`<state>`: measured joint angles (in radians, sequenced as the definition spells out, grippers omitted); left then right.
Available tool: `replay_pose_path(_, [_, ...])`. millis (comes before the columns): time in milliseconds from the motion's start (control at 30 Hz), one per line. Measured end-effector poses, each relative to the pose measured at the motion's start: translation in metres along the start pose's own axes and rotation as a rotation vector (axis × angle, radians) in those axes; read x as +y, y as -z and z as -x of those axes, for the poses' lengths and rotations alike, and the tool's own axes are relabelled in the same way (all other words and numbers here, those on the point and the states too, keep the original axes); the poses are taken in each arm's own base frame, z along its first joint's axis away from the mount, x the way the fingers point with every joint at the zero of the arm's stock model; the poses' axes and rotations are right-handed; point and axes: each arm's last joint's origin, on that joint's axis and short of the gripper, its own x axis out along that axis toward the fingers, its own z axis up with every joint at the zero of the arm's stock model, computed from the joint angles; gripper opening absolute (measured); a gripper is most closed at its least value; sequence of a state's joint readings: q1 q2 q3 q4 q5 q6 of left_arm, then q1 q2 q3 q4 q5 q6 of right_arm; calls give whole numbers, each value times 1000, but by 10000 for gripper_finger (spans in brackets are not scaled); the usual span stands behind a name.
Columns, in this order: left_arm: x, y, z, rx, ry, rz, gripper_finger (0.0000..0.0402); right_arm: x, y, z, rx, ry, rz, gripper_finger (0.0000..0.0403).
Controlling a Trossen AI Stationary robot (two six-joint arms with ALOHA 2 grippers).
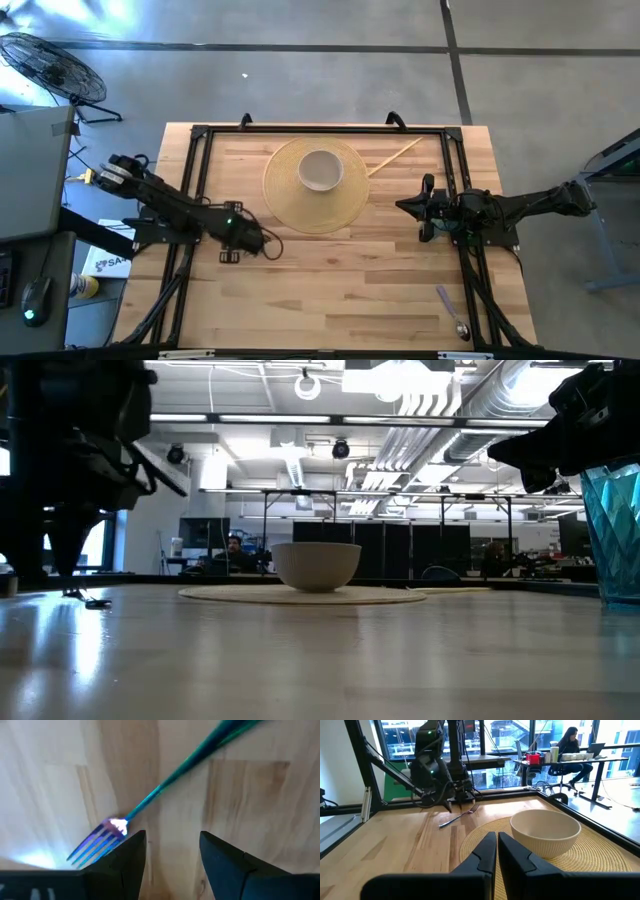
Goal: Pick & Place Utensil
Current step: Put the blue fork into the white bowl
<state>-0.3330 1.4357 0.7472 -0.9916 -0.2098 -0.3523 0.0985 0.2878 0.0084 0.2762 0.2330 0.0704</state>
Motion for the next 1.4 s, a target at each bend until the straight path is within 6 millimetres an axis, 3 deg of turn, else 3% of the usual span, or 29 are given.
replay_pose_path(233, [27, -14, -6, 37, 218, 37, 179, 0, 0, 0, 0, 0, 0, 12])
replay_pose_path(400, [44, -18, -14, 65, 215, 112, 179, 0, 0, 0, 1, 0, 0, 12])
replay_pose_path(633, [46, -18, -14, 66, 211, 124, 179, 0, 0, 0, 1, 1, 0, 12])
replay_pose_path(933, [50, -25, -34, 158, 206, 139, 176, 0, 0, 0, 1, 1, 0, 12])
replay_pose_path(1167, [34, -43, -25, 67, 187, -53, 126, 0, 0, 0, 0, 0, 0, 12])
replay_pose_path(1400, [23, -50, -20, -20, 145, -126, 42, 0, 0, 0, 0, 0, 0, 12])
